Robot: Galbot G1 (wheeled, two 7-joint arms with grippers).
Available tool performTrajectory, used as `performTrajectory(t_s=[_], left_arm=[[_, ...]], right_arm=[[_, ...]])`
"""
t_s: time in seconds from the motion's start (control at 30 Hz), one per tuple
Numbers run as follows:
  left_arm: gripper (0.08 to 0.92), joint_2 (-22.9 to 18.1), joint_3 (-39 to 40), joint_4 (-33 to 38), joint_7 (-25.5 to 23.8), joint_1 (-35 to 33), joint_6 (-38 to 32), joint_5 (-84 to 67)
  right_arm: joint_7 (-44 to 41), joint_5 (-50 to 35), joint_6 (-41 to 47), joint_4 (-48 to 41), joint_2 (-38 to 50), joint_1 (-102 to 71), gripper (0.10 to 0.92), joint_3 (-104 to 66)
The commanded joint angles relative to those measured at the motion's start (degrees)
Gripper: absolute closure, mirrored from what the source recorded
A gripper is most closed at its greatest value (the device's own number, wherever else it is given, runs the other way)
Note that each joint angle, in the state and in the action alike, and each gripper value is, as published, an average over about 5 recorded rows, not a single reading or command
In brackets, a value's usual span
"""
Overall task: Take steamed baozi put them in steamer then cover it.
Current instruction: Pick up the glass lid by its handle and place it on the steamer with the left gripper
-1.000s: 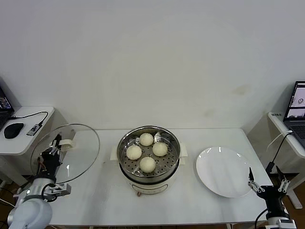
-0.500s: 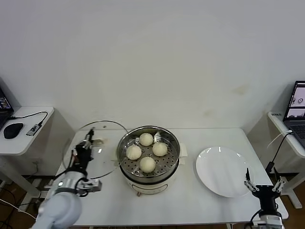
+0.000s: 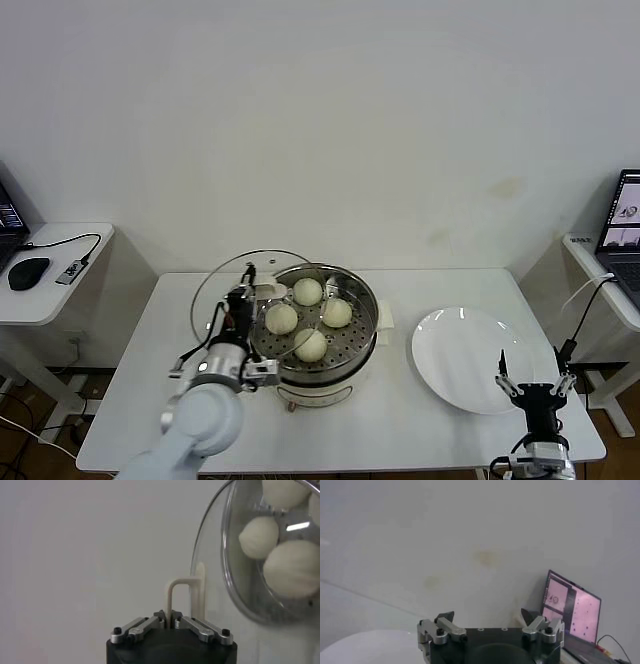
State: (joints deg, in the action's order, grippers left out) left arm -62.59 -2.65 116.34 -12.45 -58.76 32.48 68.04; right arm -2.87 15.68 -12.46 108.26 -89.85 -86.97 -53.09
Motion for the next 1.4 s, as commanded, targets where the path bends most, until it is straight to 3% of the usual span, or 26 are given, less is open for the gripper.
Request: performTrajectory(t_s=[0.03,0.53,1.4], left_arm=[[0.854,-10.6,8.0,-4.7,-3.6,5.0,2.0,7.8],[0.854,-14.4,10.7,-10.5,-2.8,5.4,1.1,10.5],[0.854,-13.6,8.5,-12.5,-1.5,4.7,0.3,11.3]], right_arm=[[0.5,1.2,0.3,-0.4,-0.4,0.6,0.203,1.1],[0.4,-0.2,0.4,-0.3,0.5,-0.2,0.203,0.6],[0.0,-1.0,0.1,-0.7,1.2,-0.8,0.203,0.8]])
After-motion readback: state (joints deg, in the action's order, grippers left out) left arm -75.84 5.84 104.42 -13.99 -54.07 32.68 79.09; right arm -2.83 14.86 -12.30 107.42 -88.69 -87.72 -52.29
